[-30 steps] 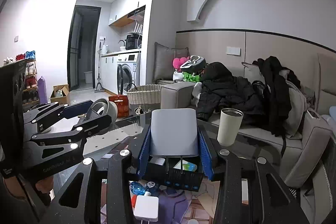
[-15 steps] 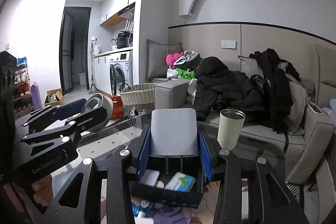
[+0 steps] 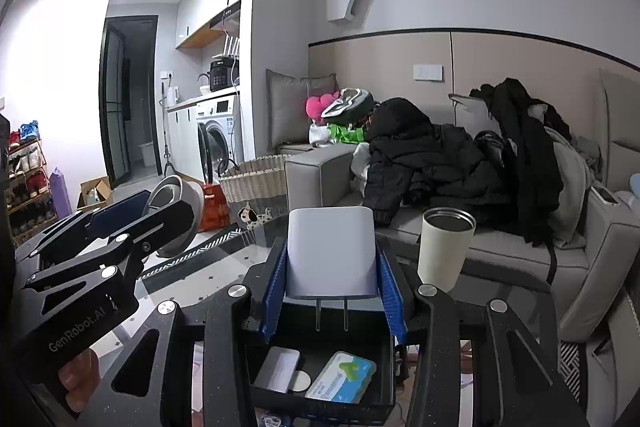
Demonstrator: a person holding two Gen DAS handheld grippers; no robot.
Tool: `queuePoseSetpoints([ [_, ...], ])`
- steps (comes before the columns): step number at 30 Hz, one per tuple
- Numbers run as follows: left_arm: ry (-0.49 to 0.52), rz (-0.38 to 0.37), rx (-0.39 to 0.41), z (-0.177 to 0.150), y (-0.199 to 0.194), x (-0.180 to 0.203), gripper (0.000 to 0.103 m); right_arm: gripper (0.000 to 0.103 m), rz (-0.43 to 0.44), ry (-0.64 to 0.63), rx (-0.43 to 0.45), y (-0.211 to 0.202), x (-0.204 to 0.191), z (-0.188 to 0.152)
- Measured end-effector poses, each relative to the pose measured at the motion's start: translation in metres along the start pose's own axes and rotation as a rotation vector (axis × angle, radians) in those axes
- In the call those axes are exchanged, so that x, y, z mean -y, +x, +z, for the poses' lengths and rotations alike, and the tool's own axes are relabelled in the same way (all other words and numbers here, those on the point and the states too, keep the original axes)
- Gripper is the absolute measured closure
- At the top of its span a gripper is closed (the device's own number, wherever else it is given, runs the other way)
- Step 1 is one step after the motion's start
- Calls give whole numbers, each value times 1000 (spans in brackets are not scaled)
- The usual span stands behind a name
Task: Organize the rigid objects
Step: 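Carry the grey lid and white charger over the black box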
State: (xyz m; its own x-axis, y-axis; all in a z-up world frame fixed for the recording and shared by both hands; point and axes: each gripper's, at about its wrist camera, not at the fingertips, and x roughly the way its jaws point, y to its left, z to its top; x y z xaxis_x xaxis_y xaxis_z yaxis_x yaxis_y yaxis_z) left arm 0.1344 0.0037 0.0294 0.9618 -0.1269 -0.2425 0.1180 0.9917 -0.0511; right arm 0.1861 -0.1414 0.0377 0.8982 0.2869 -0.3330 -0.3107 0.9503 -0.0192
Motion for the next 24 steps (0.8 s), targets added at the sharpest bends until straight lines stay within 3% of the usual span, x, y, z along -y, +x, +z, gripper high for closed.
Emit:
queuePoseSetpoints([
  [3,-4,0,-74,-5,17,1,55,61,-6,3,-44,12,4,-4],
  [10,-47,-30,-322,-24,63,2,55,61,9,39,-250,54,19,-26],
  [24,-35,-65,-606,-56,108,20,55,61,47,86,-544,107,36,-77],
])
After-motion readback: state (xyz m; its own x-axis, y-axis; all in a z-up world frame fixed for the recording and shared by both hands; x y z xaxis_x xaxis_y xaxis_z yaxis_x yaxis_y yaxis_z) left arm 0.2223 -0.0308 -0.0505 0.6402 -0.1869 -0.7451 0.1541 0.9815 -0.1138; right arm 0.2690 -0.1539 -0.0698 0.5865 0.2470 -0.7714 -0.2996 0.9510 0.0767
